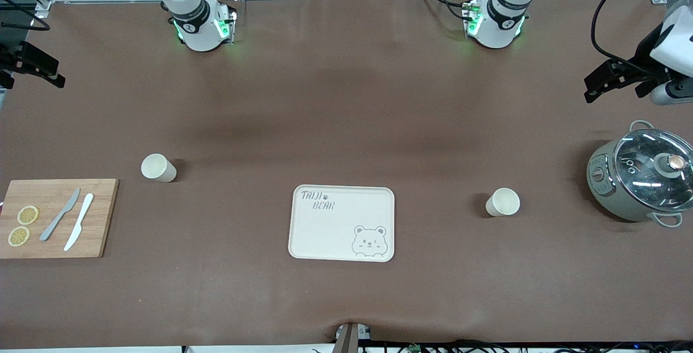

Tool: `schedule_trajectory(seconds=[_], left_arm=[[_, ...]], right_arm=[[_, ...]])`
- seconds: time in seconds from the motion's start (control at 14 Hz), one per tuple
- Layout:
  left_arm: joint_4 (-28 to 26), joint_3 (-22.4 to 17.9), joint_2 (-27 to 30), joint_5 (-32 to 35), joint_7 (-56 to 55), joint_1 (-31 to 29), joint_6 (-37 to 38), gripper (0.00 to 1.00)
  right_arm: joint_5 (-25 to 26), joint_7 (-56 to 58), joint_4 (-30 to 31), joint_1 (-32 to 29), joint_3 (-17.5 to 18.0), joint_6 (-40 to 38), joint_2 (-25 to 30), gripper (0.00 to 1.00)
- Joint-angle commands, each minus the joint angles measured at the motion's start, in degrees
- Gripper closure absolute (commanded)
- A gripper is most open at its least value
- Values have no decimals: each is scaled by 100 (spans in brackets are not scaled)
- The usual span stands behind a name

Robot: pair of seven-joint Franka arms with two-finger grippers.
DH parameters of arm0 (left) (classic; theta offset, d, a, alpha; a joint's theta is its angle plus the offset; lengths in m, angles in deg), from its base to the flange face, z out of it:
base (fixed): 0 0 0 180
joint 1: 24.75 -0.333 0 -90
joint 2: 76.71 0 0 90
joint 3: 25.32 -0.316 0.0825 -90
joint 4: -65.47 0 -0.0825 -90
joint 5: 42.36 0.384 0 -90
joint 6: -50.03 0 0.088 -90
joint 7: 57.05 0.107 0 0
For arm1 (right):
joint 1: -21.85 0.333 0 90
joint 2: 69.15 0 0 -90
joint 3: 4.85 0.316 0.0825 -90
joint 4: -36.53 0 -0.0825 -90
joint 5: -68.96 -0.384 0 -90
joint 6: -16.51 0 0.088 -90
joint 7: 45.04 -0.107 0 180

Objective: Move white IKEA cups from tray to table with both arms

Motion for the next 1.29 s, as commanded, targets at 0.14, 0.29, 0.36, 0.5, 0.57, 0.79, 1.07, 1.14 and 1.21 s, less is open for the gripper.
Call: schedule_trajectory(seconds=[0.14, 0.29, 0.36, 0.5, 0.57, 0.79, 1.07, 1.14, 1.21], left_arm=[[134, -14, 4, -52, 136, -48, -21, 0], [143, -14, -40, -87, 136, -48, -38, 0], [161, -5, -66, -105, 136, -48, -38, 0], [205, -5, -110, -105, 136, -57, -38, 0], [248, -14, -154, -96, 144, -57, -38, 0], [266, -14, -216, -87, 127, -48, -38, 0], [275, -5, -224, -35, 118, -40, -38, 0], [292, -5, -225, -43, 83, -40, -38, 0], [310, -5, -216, -35, 66, -40, -38, 0]], right_arm=[[40, 35, 11, -35, -26, 20, 71, 0], [39, 35, 12, 9, -18, -33, 71, 0], [39, 35, 12, 9, -9, -42, 71, 0], [39, 35, 12, 0, -9, 2, 53, 0], [39, 35, 12, -8, -9, 19, 53, 0], [39, 35, 12, -9, -9, 28, 53, 0], [39, 35, 12, -17, -9, 46, 44, 0], [39, 35, 12, -17, -18, 37, 44, 0], [48, 35, 12, -17, -9, 46, 44, 0]])
